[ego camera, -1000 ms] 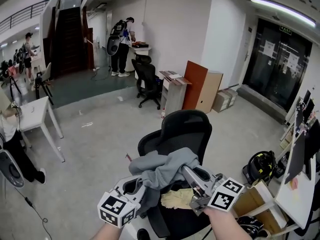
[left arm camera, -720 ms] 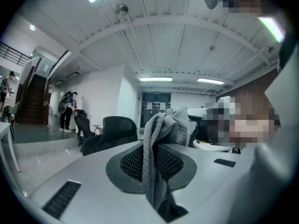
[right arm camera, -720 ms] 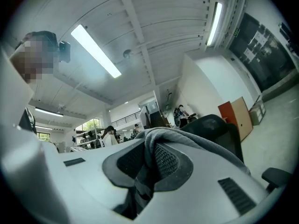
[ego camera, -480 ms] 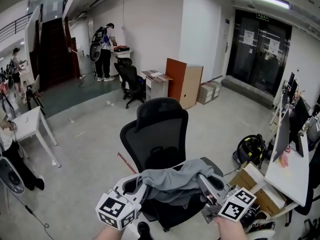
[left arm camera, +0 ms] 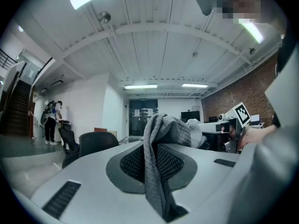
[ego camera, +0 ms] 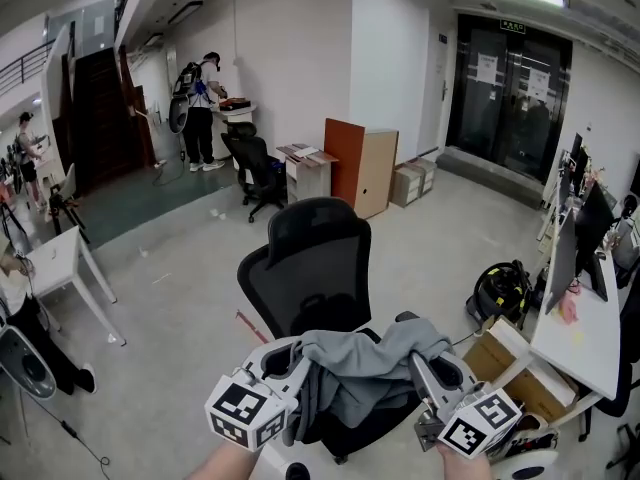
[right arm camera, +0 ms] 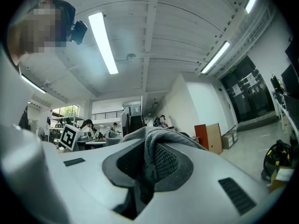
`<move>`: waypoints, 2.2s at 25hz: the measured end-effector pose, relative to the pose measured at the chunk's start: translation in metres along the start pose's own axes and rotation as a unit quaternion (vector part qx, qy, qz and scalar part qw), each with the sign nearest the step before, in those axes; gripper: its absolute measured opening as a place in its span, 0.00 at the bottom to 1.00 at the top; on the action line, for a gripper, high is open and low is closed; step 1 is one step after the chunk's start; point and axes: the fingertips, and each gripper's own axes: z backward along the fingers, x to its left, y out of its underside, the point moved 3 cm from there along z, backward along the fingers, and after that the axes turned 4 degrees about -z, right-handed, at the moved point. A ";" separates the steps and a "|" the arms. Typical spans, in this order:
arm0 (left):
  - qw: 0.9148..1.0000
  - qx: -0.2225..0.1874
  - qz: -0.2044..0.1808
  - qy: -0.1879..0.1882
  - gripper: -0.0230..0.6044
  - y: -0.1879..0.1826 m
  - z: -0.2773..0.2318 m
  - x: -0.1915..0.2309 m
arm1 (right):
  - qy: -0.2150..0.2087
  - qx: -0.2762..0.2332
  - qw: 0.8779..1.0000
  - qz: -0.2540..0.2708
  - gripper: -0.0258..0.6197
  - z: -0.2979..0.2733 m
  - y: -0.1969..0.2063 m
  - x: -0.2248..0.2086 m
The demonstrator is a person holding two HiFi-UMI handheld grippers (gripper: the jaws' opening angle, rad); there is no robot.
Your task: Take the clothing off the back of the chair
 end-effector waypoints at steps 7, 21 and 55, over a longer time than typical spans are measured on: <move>0.999 0.028 0.024 0.002 0.10 0.041 -0.002 0.039 | 0.026 0.040 0.998 -0.043 0.12 -0.038 0.051 -0.007; 0.997 0.006 0.051 0.049 0.10 0.054 -0.019 0.108 | 0.064 0.070 0.995 -0.041 0.12 -0.101 0.071 0.002; 0.992 0.005 -0.009 0.124 0.10 -0.026 -0.106 -0.244 | 0.124 0.002 0.992 -0.031 0.12 0.219 -0.004 -0.118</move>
